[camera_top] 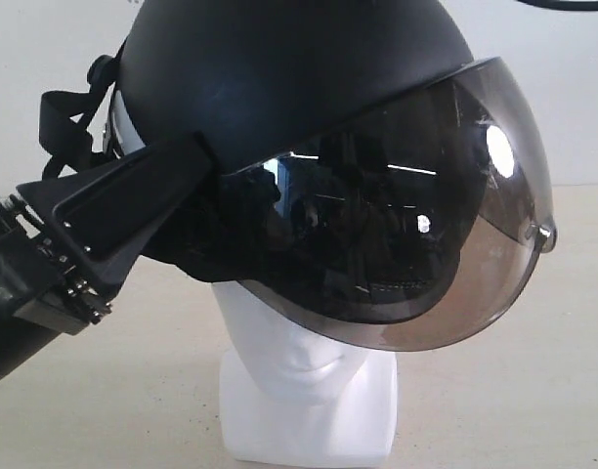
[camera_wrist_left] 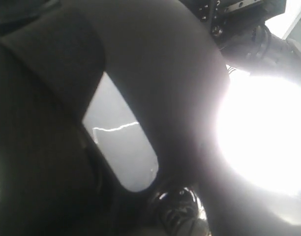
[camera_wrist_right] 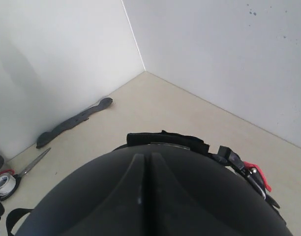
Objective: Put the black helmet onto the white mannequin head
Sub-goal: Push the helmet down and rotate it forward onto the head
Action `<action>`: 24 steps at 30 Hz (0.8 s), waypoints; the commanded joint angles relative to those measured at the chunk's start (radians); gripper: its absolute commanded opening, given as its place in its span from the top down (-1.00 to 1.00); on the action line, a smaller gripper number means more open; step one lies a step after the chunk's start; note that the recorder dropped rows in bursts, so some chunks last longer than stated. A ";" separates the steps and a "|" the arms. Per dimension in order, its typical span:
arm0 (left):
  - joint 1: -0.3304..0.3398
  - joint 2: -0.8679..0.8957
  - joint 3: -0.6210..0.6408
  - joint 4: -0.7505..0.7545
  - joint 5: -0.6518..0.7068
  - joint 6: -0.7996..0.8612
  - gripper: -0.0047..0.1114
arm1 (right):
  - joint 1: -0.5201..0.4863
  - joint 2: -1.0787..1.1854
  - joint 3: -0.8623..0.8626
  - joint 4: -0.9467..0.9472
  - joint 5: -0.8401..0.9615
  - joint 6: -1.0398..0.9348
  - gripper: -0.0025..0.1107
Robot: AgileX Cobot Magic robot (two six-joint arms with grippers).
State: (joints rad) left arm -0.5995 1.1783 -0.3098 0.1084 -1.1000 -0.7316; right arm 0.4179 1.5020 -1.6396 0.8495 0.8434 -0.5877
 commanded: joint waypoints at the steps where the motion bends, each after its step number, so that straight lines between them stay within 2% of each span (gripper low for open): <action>1: 0.021 -0.033 0.009 -0.161 0.004 0.191 0.84 | 0.000 0.043 0.024 -0.093 0.109 0.009 0.96; 8: 0.021 -0.033 0.009 -0.193 0.057 0.285 0.84 | 0.000 0.046 0.024 -0.100 0.130 0.028 0.96; 15: 0.021 -0.033 0.009 -0.206 0.148 0.275 0.84 | 0.000 0.046 0.024 -0.130 0.148 0.056 0.96; 24: 0.021 -0.033 0.009 -0.230 0.158 0.275 0.84 | 0.036 0.081 0.024 -0.178 0.182 0.078 0.96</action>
State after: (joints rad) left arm -0.6118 1.1568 -0.3177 0.0700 -1.0114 -0.6526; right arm 0.4218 1.5289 -1.6427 0.7987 0.8553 -0.5213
